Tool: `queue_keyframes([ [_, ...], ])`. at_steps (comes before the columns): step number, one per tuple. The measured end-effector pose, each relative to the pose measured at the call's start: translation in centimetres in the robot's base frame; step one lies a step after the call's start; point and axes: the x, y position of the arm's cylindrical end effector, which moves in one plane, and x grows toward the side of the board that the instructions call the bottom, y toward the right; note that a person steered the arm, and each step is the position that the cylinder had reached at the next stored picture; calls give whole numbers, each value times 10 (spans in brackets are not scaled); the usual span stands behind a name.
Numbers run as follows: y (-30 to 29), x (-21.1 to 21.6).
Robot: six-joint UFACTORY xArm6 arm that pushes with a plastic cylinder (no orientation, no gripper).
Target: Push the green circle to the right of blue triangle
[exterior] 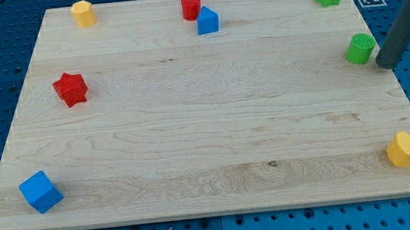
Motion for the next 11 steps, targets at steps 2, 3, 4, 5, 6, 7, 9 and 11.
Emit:
queue_keyframes([
  [2, -6, -16],
  [3, -32, -16],
  [4, -53, -17],
  [5, -63, -27],
  [6, -83, -32],
  [7, -111, -38],
  [9, -159, -67],
  [11, -200, -107],
])
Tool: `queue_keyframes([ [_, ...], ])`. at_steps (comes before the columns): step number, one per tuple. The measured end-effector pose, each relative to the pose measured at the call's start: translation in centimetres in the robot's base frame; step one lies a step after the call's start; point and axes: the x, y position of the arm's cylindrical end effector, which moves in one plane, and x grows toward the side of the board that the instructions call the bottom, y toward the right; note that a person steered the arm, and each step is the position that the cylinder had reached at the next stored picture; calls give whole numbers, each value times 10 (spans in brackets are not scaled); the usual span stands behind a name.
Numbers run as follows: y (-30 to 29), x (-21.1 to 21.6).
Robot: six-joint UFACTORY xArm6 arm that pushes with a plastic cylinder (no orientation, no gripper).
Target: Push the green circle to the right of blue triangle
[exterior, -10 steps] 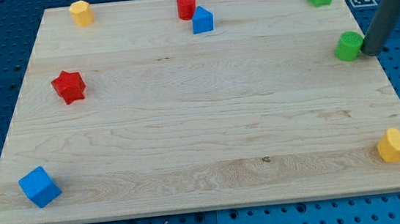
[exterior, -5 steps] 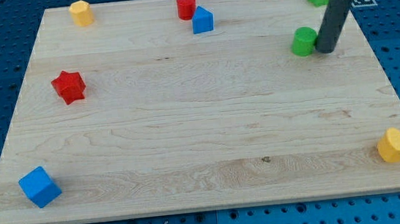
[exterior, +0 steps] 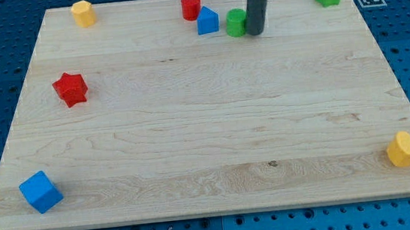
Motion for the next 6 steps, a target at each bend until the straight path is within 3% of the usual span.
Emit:
queue_keyframes([
  [5, -25, -5],
  [6, 16, 11],
])
